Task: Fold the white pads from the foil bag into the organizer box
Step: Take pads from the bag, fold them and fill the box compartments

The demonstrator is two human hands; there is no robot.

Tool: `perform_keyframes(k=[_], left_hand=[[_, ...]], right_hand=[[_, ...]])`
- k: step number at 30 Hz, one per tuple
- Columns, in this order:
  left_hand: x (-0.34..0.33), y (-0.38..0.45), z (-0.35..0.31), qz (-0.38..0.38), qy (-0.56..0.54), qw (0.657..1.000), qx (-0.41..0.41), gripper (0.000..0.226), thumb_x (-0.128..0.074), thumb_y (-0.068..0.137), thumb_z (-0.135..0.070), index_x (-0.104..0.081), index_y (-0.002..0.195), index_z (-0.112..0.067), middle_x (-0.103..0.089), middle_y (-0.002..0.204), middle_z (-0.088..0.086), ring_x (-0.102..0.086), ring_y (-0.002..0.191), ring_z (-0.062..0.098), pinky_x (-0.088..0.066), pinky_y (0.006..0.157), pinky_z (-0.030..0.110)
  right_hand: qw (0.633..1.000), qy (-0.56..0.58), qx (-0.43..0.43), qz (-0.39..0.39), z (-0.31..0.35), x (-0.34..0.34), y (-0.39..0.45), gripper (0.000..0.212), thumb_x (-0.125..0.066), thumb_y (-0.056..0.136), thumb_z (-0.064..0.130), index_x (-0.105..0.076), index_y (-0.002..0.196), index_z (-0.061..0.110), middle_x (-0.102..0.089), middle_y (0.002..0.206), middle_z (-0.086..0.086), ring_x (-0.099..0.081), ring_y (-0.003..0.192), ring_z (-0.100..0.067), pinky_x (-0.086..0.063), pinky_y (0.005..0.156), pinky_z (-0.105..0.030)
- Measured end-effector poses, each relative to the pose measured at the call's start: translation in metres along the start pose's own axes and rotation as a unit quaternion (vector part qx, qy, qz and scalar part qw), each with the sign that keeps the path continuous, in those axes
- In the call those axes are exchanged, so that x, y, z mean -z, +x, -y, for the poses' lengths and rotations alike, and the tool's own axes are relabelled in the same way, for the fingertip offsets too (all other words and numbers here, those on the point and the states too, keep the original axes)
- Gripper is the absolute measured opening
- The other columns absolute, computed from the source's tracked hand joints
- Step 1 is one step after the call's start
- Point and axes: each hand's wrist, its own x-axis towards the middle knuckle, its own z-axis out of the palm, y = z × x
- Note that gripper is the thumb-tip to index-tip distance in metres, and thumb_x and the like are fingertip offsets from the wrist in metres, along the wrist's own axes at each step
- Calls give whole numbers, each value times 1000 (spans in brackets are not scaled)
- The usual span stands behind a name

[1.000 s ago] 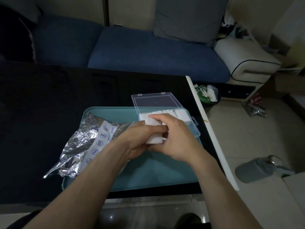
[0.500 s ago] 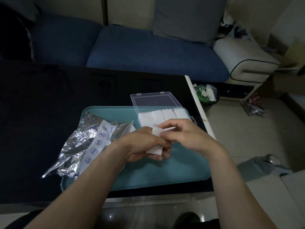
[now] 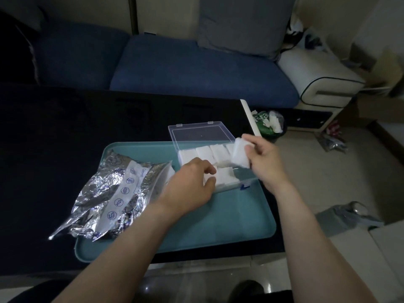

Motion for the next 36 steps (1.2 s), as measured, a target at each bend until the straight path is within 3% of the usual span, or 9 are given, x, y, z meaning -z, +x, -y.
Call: perform_keyframes(k=[5,9,19,24,26,29,32,34,36], left_hand=[[-13,2,10,94,79,992,17,34,-51,90,-37,-62,119,-22,-60,126,-4,-60,110,19,-49,95,38],[-12,3,11,111,88,989,37,47,-44,82,-48,-62,118,-24,-62,124,-4,-60,111,19,-50,95,38],[-7,2,11,123,80,988,43,38,-54,93,-45,-60,123,-23,-59,132,-4,-57,118,18,-46,101,33],[11,-3,4,91,39,995,26,34,-57,95,-37,-62,124,-20,-61,131,0,-61,90,15,-45,91,25],[19,-4,2,54,40,998,21,29,-57,95,-34,-64,121,-21,-61,130,0,-62,99,16,-45,89,26],[29,-4,3,-10,21,1000,14,20,-58,94,-28,-68,111,-21,-66,115,-5,-57,75,0,-38,70,13],[42,-5,7,-81,14,996,19,11,-59,93,-22,-69,95,-18,-66,96,-6,-53,70,-4,-38,60,4],[51,-7,12,-106,42,993,29,9,-58,92,-22,-64,87,-17,-64,87,-6,-56,70,3,-42,59,11],[58,-8,20,-106,86,990,36,10,-60,89,-27,-61,85,-18,-61,83,-3,-60,73,17,-49,64,31]], right_hand=[[971,-210,-52,98,-8,-24,-1,41,-45,99,7,-41,139,14,-56,102,-7,-50,88,-21,-35,70,-28],[953,-273,-63,113,-8,-33,-6,40,-48,97,9,-39,136,11,-54,111,-7,-52,104,-27,-44,89,-35],[959,-255,-101,65,-4,-31,-8,41,-65,93,18,-47,128,5,-57,125,-16,-56,113,-32,-38,82,-27],[973,-192,-122,42,-8,-25,-6,9,-61,96,20,-54,96,14,-62,106,-7,-54,88,-21,-48,75,-29],[968,-215,-116,58,-7,-26,-7,9,-60,97,17,-54,92,12,-58,96,-4,-52,86,-20,-43,75,-26],[960,-255,-105,43,-10,-33,-10,21,-66,93,19,-55,106,7,-55,94,-3,-51,83,-19,-38,71,-25],[951,-301,-59,19,-11,-36,-11,17,-71,89,19,-59,94,8,-63,97,-7,-61,87,-23,-41,68,-26],[956,-293,-26,13,-3,-30,-9,2,-65,87,11,-64,87,13,-68,92,-7,-63,80,-21,-46,64,-25],[963,-265,-4,42,3,-21,-9,18,-59,85,6,-70,85,19,-69,83,-1,-61,69,-8,-42,56,-11]])
